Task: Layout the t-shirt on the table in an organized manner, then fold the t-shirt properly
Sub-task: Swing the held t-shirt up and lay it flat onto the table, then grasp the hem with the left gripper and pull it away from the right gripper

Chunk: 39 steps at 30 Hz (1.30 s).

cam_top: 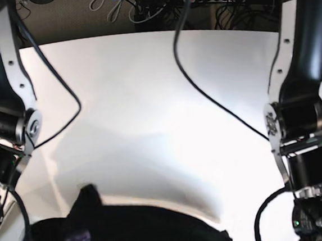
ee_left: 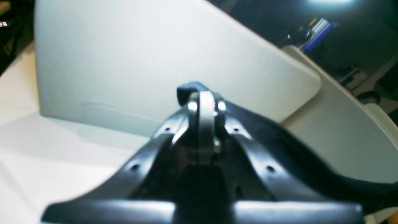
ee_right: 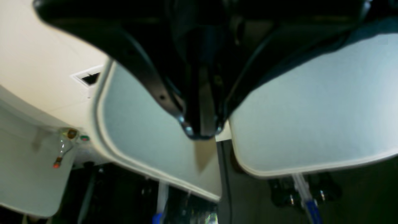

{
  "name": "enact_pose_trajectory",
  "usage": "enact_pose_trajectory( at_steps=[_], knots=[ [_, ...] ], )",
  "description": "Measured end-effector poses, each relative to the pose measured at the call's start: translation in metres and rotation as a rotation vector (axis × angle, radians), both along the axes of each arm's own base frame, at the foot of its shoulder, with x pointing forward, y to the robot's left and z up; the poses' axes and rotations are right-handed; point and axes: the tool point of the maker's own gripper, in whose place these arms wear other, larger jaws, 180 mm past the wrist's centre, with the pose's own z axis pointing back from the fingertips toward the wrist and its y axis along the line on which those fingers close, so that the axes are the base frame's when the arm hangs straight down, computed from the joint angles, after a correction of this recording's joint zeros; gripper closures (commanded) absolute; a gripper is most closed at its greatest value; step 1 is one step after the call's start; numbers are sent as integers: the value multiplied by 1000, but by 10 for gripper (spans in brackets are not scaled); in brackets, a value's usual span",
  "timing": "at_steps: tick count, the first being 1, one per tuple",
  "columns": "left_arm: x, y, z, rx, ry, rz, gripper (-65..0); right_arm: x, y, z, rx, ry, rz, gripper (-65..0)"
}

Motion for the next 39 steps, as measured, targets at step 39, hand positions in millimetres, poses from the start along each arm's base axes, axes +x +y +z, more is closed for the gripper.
enact_pose_trajectory(
  at_steps=[39],
  knots=[
    [-130,40,-379,-361,757,59,-51,-208,98,-408,118,684,109,0]
  ],
)
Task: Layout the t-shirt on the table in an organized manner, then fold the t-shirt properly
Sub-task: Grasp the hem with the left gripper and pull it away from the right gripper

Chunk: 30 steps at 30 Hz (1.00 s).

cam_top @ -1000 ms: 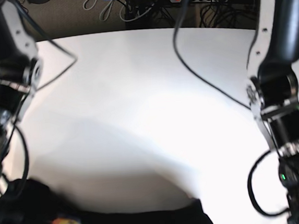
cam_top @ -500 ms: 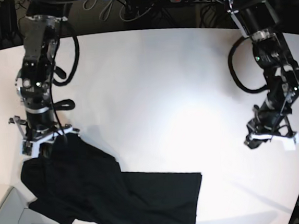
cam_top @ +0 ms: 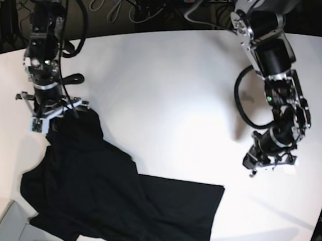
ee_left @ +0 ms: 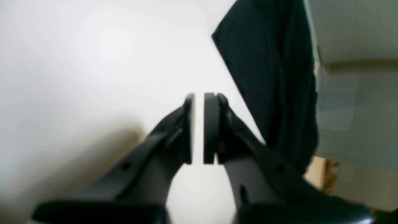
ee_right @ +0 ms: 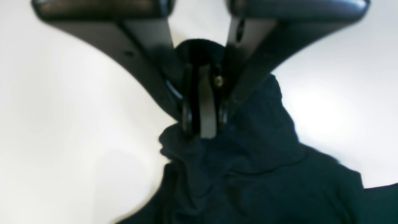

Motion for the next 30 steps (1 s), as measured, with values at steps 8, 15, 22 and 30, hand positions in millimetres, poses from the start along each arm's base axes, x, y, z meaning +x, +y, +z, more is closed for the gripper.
enact_pose_trajectory(
  at_steps=[8,15,22,30],
  knots=[
    [78,-51,12,118,-52,3,-52,-14,-1,-10,-3,37,-3,0],
    [103,-111,7,532,-191,-172,-52,-15,0,-12,2,42,-3,0],
    [94,-123,-10,678,-200,-278,-52,-21,0,-16,1,59,-3,0],
    [69,-115,-46,678,-128,-301,-52,-41,-1,-30,-5,107,2,0]
  ],
)
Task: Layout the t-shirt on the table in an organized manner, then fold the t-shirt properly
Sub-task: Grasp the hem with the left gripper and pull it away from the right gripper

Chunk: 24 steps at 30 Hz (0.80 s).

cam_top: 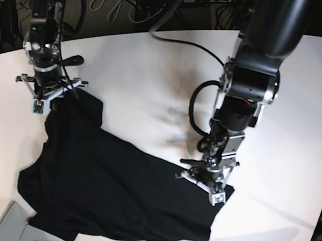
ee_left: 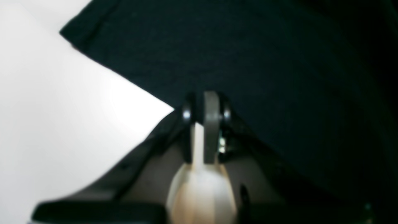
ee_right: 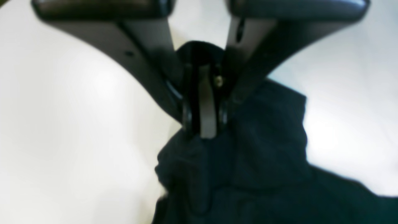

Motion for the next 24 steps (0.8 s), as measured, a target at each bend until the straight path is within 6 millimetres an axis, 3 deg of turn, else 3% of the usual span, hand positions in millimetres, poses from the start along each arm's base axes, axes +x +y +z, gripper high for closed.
enact_pose_trajectory(
  at_steps=[5,10,13,18,24],
  knots=[
    [2,30,1,26,-6,45,-52,-31,-25,-13,-88,90,32,0],
    [2,13,1,6,-7,24,-52,-46,-27,-21,-100,132,49,0],
    [0,11,-1,6,-3,21,-52,-48,-28,-21,-102,136,48,0],
    [-21,2,-25,5,8,2,-52,-48,-28,-21,-100,136,47,0],
    [-32,43,-38,14,28,13,-52,-37,-42,-10,-118,99,14,0]
  ],
)
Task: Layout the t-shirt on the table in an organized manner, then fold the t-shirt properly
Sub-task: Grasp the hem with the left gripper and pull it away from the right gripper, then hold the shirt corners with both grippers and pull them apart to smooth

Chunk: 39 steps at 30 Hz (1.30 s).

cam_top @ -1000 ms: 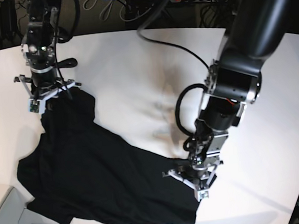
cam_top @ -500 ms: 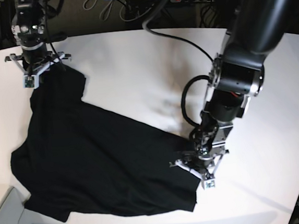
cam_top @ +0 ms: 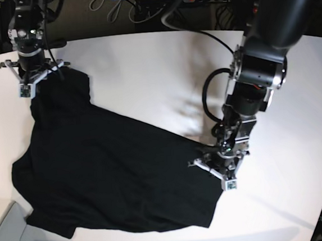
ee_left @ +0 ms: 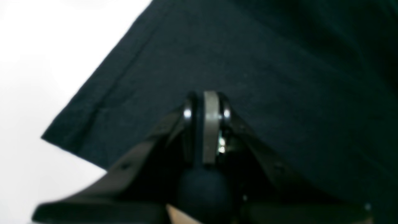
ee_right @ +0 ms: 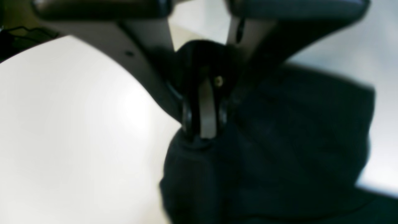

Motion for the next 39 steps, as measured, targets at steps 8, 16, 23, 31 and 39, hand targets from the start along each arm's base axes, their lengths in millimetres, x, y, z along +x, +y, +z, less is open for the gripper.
enact_pose_trajectory(
  at_steps=[8,16,23,31,39],
  knots=[
    [-21,55,-17,6,9,53,-47,32,-23,28,-18,-106,-56,0],
    [-48,78,-23,-19,-63,83,-1,48,-22,38,-9,-148,-58,0],
    [-106,71,-20,-84,-14,55,-1,56,-15,33,22,-162,-74,0],
    [-189,66,-13,-214,113,36,-1,46,-23,14,25,-102,-102,0],
    [-248,104,-2,-156,170,125,-1,35,-11,-1,53,-67,-98,0]
  ],
)
